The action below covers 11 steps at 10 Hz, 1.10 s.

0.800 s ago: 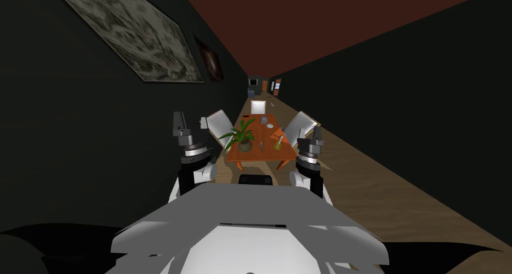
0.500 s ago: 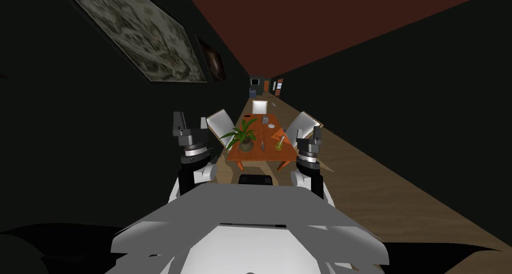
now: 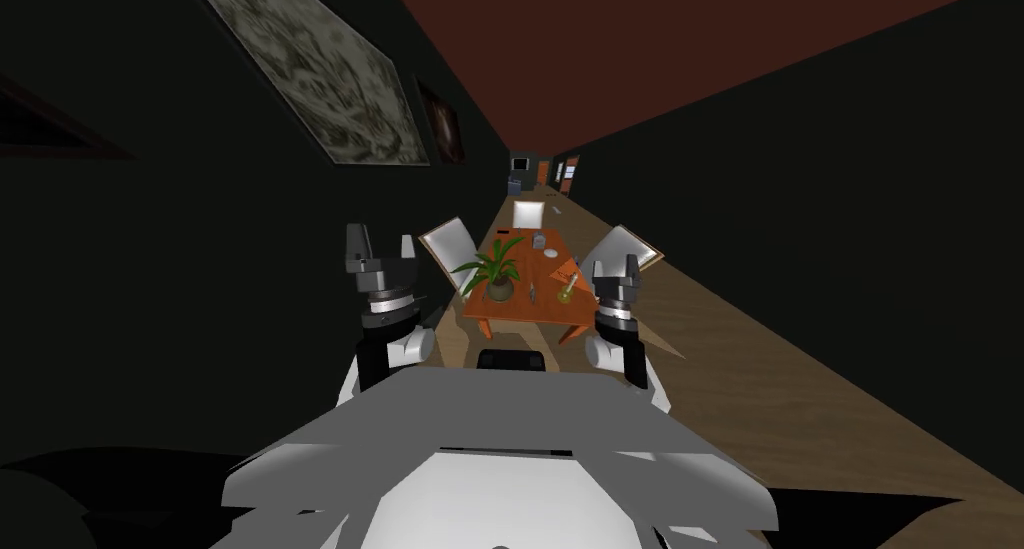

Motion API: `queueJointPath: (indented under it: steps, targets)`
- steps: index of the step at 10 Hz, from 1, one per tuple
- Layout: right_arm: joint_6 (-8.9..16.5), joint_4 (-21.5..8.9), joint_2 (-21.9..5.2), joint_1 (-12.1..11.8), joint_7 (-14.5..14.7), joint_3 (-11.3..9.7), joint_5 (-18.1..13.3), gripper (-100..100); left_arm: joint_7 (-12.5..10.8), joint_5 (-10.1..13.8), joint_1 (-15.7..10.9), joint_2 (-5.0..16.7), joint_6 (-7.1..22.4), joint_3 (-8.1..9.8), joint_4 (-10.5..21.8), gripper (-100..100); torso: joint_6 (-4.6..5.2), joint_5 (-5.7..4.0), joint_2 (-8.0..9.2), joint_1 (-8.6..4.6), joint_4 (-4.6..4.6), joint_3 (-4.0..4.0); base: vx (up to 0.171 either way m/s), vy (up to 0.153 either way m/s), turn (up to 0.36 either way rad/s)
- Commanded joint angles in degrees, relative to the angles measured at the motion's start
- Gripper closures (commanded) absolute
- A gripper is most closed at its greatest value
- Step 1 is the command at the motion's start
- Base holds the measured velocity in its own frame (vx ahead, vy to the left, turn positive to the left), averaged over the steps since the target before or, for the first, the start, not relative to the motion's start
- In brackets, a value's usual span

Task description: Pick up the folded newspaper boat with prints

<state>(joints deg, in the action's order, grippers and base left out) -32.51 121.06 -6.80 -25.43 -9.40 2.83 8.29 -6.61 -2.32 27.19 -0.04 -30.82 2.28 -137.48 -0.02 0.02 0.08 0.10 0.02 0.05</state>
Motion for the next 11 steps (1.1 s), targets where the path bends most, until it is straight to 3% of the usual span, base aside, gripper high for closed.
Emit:
queueJointPath:
  steps: [1, 11]
  targets:
    - [0.7, -0.9, -0.8, 0.9, -1.6, 1.2, 1.2, -100, 0.0, 0.0, 0.0, 0.0, 0.0, 0.00, 0.0, 0, 0.00, 0.00, 0.00, 0.00, 0.00, 0.00, -0.014, 0.022, 0.041]
    - [5.0, -14.0, -2.3, 10.1, -15.9, 9.5, 12.9, -100, 0.0, 0.0, 0.0, 0.0, 0.0, 0.01, 0.0, 0, 0.04, 0.00, -0.03, -0.04, -0.01, -0.01, -0.016, 0.027, 0.121]
